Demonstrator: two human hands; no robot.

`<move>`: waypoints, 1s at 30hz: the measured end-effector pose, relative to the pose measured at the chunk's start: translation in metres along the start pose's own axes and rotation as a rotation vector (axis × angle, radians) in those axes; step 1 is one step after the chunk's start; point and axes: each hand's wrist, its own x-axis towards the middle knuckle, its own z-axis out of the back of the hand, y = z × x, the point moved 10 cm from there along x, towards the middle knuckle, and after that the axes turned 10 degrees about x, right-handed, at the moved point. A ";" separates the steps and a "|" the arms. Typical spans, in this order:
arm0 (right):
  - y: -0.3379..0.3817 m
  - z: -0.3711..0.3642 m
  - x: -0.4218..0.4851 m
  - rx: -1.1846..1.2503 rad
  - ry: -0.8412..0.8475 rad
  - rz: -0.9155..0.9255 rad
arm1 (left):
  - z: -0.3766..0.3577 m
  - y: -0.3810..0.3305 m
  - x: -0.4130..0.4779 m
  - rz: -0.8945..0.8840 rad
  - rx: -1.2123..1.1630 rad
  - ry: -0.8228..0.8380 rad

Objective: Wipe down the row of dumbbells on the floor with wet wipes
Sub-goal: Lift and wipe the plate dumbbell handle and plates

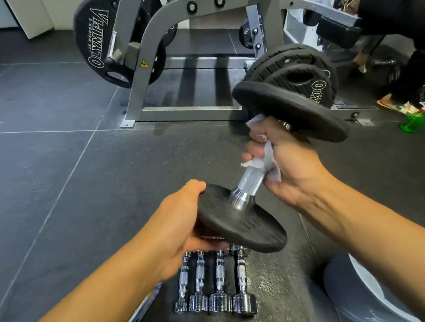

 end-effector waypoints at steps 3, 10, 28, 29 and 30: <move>0.012 0.017 0.006 0.075 -0.132 0.050 | -0.020 -0.022 -0.045 -0.251 0.574 -0.106; 0.013 0.021 0.005 0.085 -0.085 -0.026 | -0.025 -0.002 -0.040 -0.124 0.499 0.042; 0.014 0.038 0.006 0.292 -0.143 -0.054 | 0.014 -0.033 -0.038 -0.611 0.027 -0.417; 0.016 0.039 0.005 0.293 -0.136 -0.055 | 0.025 -0.024 -0.023 -0.506 -0.089 -0.408; 0.017 0.039 0.004 0.287 -0.112 -0.055 | 0.022 -0.007 0.000 -0.307 -0.208 -0.295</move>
